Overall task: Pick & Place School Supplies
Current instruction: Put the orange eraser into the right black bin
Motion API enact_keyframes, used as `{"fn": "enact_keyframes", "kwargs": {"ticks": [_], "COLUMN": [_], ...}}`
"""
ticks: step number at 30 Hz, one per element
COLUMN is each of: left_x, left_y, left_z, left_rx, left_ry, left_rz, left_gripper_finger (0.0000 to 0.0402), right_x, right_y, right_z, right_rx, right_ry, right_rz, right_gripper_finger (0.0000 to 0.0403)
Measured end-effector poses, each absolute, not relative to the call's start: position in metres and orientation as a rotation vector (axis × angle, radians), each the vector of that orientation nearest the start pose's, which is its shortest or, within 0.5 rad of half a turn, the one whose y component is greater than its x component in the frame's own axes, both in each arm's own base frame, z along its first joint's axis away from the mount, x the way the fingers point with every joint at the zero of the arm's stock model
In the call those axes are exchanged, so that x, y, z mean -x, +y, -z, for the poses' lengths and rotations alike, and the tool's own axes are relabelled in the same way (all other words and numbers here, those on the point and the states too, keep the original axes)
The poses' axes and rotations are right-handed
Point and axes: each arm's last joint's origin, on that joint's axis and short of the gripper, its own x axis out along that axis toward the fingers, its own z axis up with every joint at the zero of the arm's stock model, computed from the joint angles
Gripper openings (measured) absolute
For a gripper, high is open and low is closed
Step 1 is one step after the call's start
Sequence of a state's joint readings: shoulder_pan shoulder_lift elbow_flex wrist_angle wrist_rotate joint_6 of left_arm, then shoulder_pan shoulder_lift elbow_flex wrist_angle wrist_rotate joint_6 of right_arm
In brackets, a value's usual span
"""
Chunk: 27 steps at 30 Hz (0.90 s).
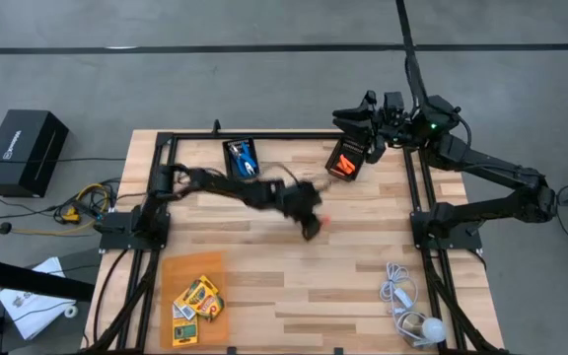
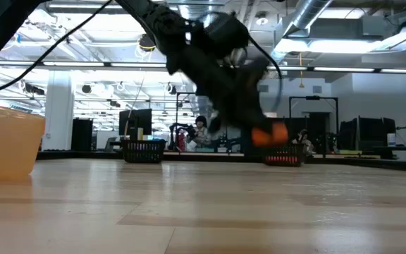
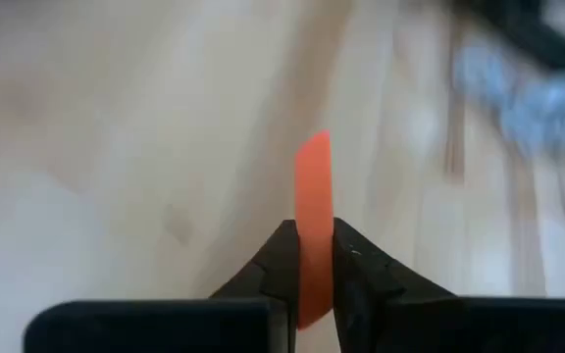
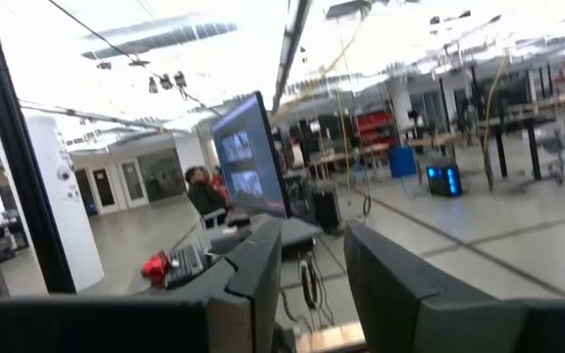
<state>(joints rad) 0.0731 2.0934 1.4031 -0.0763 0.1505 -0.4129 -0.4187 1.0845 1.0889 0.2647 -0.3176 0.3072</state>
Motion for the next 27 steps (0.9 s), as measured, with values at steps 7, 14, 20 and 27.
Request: {"fn": "enact_keyframes", "kwargs": {"ticks": [7, 14, 20, 27], "left_x": [-0.437, -0.425, -0.423, -0.447], "left_y": [0.087, 0.144, 0.163, 0.179], "left_z": [-0.207, -0.212, -0.224, -0.234], "left_rx": [0.459, 0.470, 0.444, 0.428], "left_ry": [0.549, 0.461, 0.343, 0.274], "left_rz": [-0.155, -0.278, -0.258, -0.216], "left_gripper_finger": [0.0026, 0.0026, 0.0026, 0.0026], "right_x": [-0.213, -0.210, -0.210, -0.211], "right_y": [-0.085, -0.083, -0.083, -0.083], "right_z": [-0.438, -0.447, -0.447, -0.446], "right_rx": [-0.189, -0.176, -0.180, -0.184], "right_ry": [-0.310, -0.331, -0.313, -0.304], "right_rz": [0.054, 0.041, 0.027, 0.029], "right_gripper_finger": [0.0107, 0.0107, 0.0107, 0.0107]}}
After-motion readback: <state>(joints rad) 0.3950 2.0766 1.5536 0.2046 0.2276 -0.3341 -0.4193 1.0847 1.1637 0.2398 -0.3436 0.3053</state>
